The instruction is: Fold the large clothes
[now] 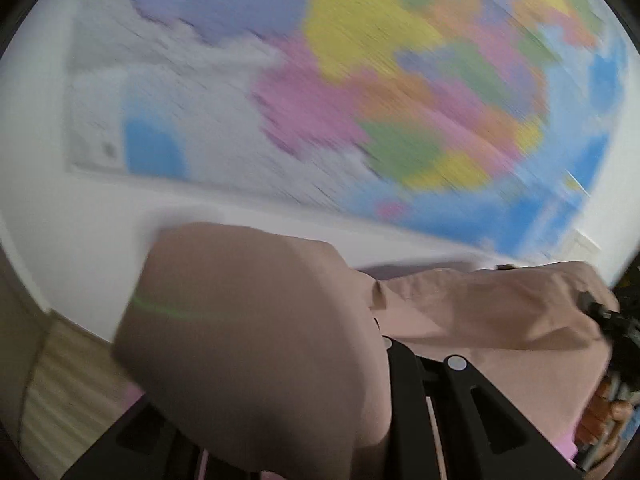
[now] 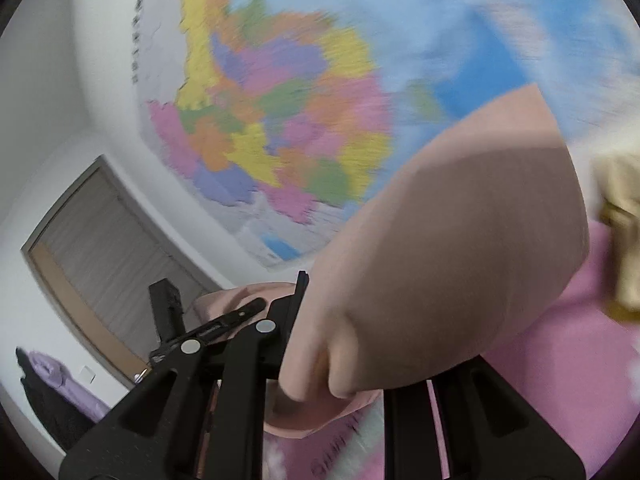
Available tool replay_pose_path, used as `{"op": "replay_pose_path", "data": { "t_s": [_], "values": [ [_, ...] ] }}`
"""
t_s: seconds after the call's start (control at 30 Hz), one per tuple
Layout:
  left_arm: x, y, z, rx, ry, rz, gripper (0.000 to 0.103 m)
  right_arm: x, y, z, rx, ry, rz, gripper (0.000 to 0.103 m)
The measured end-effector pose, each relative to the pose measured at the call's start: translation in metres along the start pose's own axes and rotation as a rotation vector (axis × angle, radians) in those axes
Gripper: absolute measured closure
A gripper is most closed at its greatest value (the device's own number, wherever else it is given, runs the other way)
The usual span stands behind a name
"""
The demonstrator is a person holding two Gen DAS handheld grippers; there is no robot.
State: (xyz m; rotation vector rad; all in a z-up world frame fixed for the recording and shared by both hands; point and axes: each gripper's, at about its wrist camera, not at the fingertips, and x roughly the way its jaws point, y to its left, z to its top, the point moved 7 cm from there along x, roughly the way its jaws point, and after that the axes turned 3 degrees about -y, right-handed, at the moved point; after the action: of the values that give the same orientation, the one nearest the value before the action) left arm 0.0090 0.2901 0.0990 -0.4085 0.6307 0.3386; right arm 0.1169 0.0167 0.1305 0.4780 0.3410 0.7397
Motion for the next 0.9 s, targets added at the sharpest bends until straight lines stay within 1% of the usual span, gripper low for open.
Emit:
{"op": "replay_pose_path", "data": {
  "t_s": [0.03, 0.07, 0.1, 0.13, 0.17, 0.2, 0.23, 0.27, 0.3, 0.33, 0.37, 0.4, 0.43, 0.47, 0.5, 0.53, 0.57, 0.6, 0.63, 0.67, 0.7, 0.73, 0.77, 0.83, 0.87, 0.9],
  "values": [
    [0.0, 0.022, 0.011, -0.025, -0.03, 0.042, 0.089, 0.019, 0.008, 0.0, 0.0, 0.001, 0.03, 0.087],
    [0.0, 0.035, 0.015, -0.038, -0.043, 0.062, 0.089, 0.04, 0.015, -0.006, -0.004, 0.019, 0.071, 0.087],
    [0.002, 0.055, 0.021, -0.056, -0.064, 0.09, 0.089, 0.059, 0.02, -0.014, -0.032, 0.038, 0.086, 0.088],
    [0.005, 0.083, 0.02, -0.096, -0.084, 0.124, 0.089, 0.075, 0.021, -0.025, -0.049, 0.055, 0.084, 0.088],
    [0.011, 0.109, 0.013, -0.133, -0.086, 0.158, 0.089, 0.097, 0.017, -0.043, -0.047, 0.097, 0.086, 0.087],
    [0.019, 0.127, 0.003, -0.151, -0.071, 0.187, 0.089, 0.113, 0.01, -0.06, -0.024, 0.146, 0.089, 0.087],
    [0.03, 0.146, -0.012, -0.172, -0.044, 0.222, 0.089, 0.132, -0.004, -0.085, 0.033, 0.213, 0.088, 0.087],
    [0.048, 0.173, -0.039, -0.192, 0.02, 0.275, 0.089, 0.15, -0.021, -0.115, 0.082, 0.294, 0.075, 0.086],
    [0.06, 0.191, -0.059, -0.208, 0.076, 0.305, 0.089, 0.16, -0.034, -0.135, 0.102, 0.354, 0.05, 0.085],
    [0.074, 0.21, -0.084, -0.252, 0.146, 0.323, 0.089, 0.17, -0.052, -0.161, 0.133, 0.421, 0.005, 0.084],
    [0.085, 0.225, -0.107, -0.296, 0.197, 0.317, 0.089, 0.174, -0.067, -0.181, 0.16, 0.469, -0.018, 0.078],
    [0.088, 0.233, -0.118, -0.312, 0.211, 0.314, 0.086, 0.173, -0.075, -0.19, 0.177, 0.487, -0.028, 0.072],
    [0.088, 0.241, -0.128, -0.345, 0.21, 0.302, 0.083, 0.169, -0.082, -0.194, 0.199, 0.488, -0.023, 0.07],
    [0.086, 0.246, -0.133, -0.383, 0.203, 0.278, 0.076, 0.165, -0.084, -0.193, 0.207, 0.484, -0.017, 0.067],
    [0.084, 0.248, -0.134, -0.398, 0.2, 0.263, 0.074, 0.156, -0.086, -0.189, 0.194, 0.478, -0.015, 0.062],
    [0.082, 0.249, -0.134, -0.402, 0.194, 0.241, 0.074, 0.147, -0.087, -0.183, 0.18, 0.467, -0.014, 0.055],
    [0.08, 0.249, -0.134, -0.399, 0.191, 0.231, 0.074, 0.137, -0.089, -0.177, 0.173, 0.457, -0.011, 0.043],
    [0.08, 0.248, -0.135, -0.396, 0.195, 0.22, 0.072, 0.127, -0.093, -0.17, 0.175, 0.441, -0.012, 0.035],
    [0.08, 0.247, -0.136, -0.395, 0.203, 0.201, 0.071, 0.12, -0.097, -0.165, 0.178, 0.422, -0.02, 0.033],
    [0.082, 0.246, -0.136, -0.395, 0.211, 0.187, 0.071, 0.112, -0.105, -0.159, 0.19, 0.404, -0.04, 0.028],
    [0.082, 0.245, -0.137, -0.398, 0.216, 0.183, 0.071, 0.114, -0.106, -0.157, 0.209, 0.394, -0.049, 0.024],
    [0.082, 0.244, -0.136, -0.399, 0.215, 0.179, 0.071, 0.114, -0.111, -0.154, 0.241, 0.385, -0.046, 0.025],
    [0.081, 0.239, -0.136, -0.396, 0.216, 0.173, 0.073, 0.116, -0.117, -0.152, 0.273, 0.386, -0.04, 0.032],
    [0.082, 0.241, -0.133, -0.393, 0.212, 0.18, 0.079, 0.133, -0.114, -0.156, 0.272, 0.415, -0.006, 0.04],
    [0.083, 0.24, -0.13, -0.386, 0.211, 0.195, 0.085, 0.141, -0.109, -0.163, 0.258, 0.456, 0.015, 0.063],
    [0.087, 0.237, -0.129, -0.384, 0.209, 0.208, 0.087, 0.147, -0.103, -0.165, 0.242, 0.466, 0.021, 0.074]
  ]
}}
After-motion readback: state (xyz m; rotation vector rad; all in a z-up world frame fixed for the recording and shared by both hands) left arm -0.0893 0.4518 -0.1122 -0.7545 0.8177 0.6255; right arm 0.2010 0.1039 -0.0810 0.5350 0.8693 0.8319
